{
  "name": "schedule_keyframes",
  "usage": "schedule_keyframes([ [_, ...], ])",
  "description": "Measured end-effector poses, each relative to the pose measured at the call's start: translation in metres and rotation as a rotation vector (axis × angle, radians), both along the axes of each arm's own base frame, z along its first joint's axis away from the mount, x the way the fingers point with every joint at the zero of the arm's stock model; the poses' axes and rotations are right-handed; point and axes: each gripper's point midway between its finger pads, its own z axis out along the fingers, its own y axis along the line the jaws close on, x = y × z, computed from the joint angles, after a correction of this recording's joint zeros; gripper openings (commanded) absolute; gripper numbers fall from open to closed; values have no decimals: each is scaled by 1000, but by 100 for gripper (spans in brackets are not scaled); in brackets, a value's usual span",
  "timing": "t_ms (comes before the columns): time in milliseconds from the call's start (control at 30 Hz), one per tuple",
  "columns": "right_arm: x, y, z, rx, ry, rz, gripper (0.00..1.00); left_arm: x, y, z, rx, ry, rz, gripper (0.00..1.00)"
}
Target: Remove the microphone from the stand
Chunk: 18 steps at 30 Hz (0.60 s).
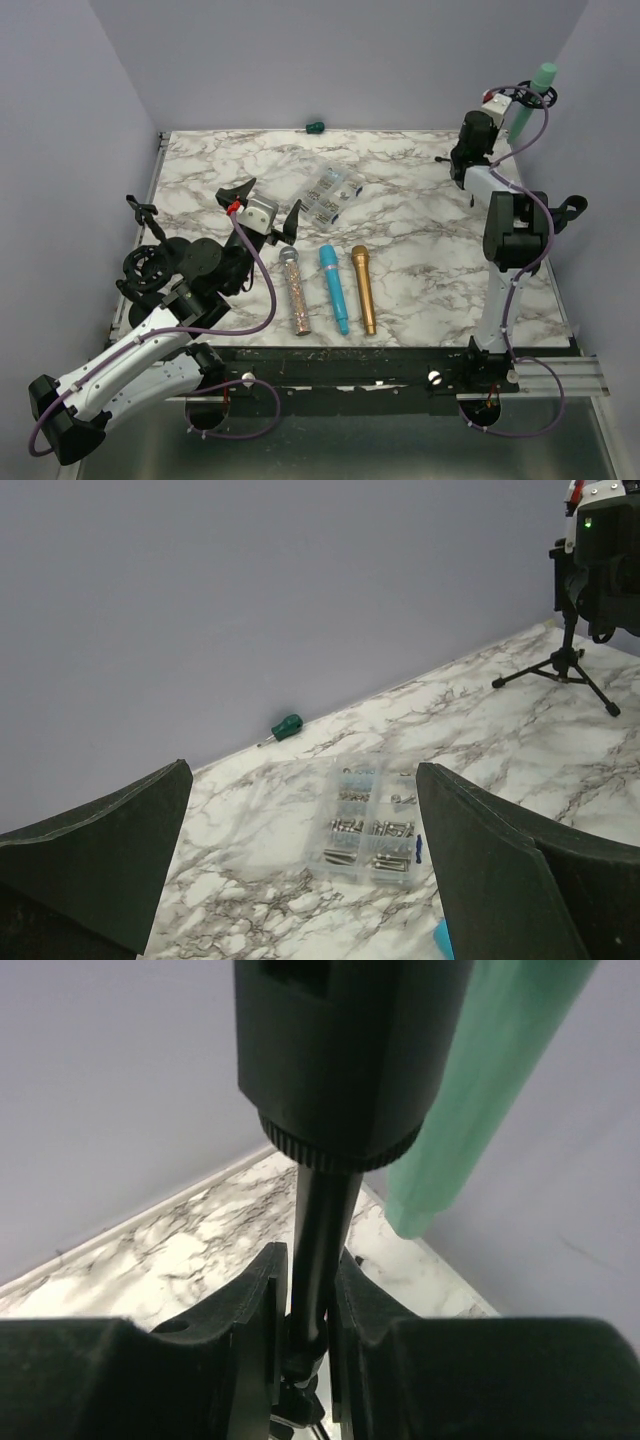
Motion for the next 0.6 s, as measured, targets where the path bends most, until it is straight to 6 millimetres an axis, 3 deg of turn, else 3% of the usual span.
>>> schedule_keyframes([
  [167, -2, 36, 1, -10, -16, 57, 22, 0, 0, 0, 0, 0, -1, 98],
  [600, -2, 165, 5, -12, -36, 248, 23, -4, 3, 6, -14, -14, -2, 99],
])
